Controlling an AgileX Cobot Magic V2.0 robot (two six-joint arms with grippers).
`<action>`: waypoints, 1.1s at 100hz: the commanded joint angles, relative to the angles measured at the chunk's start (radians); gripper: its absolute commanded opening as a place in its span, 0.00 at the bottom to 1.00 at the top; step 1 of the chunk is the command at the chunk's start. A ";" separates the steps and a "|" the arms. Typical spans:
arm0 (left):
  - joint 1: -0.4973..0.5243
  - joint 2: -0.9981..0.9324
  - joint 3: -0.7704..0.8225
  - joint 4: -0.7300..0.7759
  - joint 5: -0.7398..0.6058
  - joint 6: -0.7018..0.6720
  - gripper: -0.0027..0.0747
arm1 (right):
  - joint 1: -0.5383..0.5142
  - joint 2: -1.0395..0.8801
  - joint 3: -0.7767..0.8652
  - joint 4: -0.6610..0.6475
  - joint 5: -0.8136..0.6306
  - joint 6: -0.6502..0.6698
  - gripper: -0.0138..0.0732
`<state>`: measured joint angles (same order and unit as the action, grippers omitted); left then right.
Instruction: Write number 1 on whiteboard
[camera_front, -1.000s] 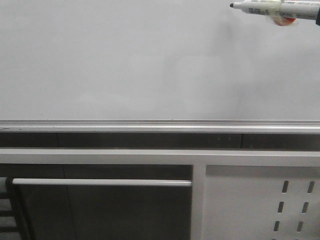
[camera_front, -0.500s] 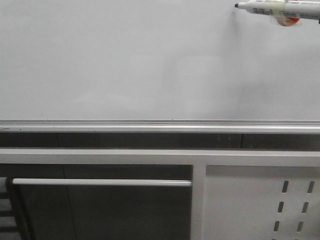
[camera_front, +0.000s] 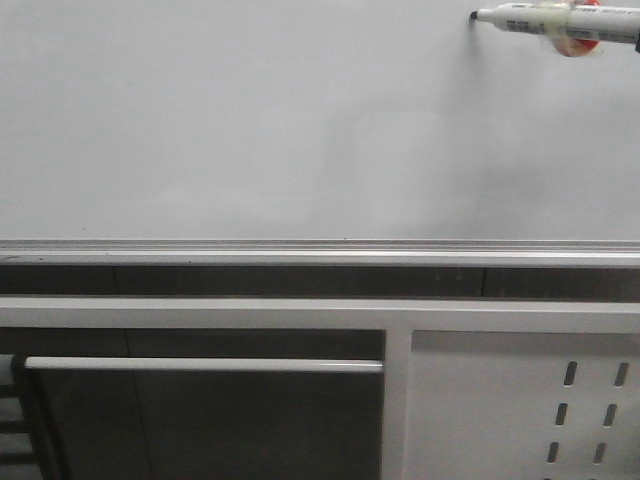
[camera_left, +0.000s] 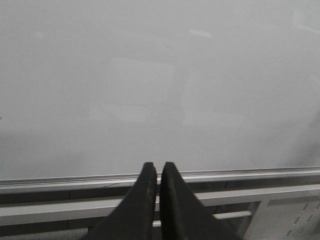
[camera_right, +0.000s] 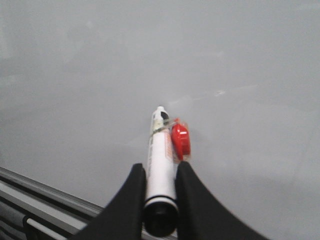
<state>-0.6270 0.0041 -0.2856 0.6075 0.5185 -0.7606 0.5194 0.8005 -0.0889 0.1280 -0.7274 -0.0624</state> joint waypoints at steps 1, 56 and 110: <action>0.000 0.012 -0.025 0.021 -0.070 -0.001 0.01 | 0.001 0.025 -0.036 -0.002 -0.097 -0.010 0.10; 0.000 0.012 -0.025 0.021 -0.070 -0.001 0.01 | 0.001 0.138 -0.033 -0.002 -0.070 -0.010 0.10; 0.000 0.012 -0.025 0.021 -0.070 -0.001 0.01 | 0.001 0.138 -0.033 -0.002 0.070 -0.010 0.10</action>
<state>-0.6270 0.0041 -0.2856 0.6075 0.5185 -0.7606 0.5238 0.9364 -0.0889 0.1263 -0.5868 -0.0640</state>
